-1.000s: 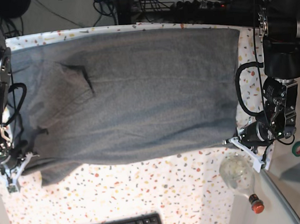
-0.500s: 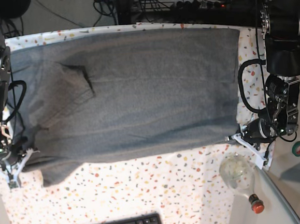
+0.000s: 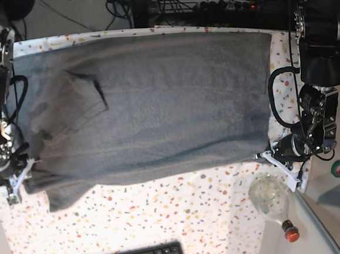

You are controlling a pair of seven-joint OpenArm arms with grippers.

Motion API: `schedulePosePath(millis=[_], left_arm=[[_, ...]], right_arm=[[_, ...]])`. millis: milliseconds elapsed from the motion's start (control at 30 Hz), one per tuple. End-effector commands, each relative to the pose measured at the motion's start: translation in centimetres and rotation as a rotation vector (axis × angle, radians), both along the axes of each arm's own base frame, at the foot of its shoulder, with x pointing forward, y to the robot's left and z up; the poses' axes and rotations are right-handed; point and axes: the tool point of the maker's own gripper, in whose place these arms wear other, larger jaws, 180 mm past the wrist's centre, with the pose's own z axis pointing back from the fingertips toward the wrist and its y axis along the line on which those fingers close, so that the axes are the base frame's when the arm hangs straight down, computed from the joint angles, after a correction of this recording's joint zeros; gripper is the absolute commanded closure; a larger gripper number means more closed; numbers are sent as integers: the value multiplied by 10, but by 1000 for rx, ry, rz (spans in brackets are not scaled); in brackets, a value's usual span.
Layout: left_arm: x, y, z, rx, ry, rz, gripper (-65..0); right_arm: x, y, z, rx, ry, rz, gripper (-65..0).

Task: Layout the t-shirt on the table in an organized manner, then fold the t-shirt properly
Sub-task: 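Drag the t-shirt edge with the right gripper away from the left gripper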

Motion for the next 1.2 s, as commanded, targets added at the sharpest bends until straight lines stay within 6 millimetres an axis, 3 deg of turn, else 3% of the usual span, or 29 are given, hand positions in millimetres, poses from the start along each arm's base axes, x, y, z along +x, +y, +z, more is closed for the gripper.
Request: schedulePosePath(millis=[0, 100, 233, 433, 567, 833, 1033, 1167], left_arm=[[17, 6, 22, 3, -67, 4, 0], [16, 7, 22, 3, -67, 7, 0], [16, 7, 22, 2, -67, 7, 0], [16, 8, 22, 5, -67, 8, 0], [16, 9, 23, 6, -67, 10, 0], [16, 9, 23, 6, -67, 10, 0], [16, 8, 22, 3, -67, 9, 0], [16, 8, 22, 4, -67, 9, 0]], right_arm=[[15, 3, 27, -13, -78, 8, -260], [-11, 14, 18, -5, -23, -26, -237], [-29, 29, -4, 25, 30, -25, 0], [-48, 35, -36, 61, 120, -38, 0], [-58, 17, -43, 47, 153, -64, 0], [-79, -39, -44, 47, 169, -201, 0], [-75, -52, -40, 41, 158, -216, 0], [-39, -48, -13, 48, 13, -180, 0]])
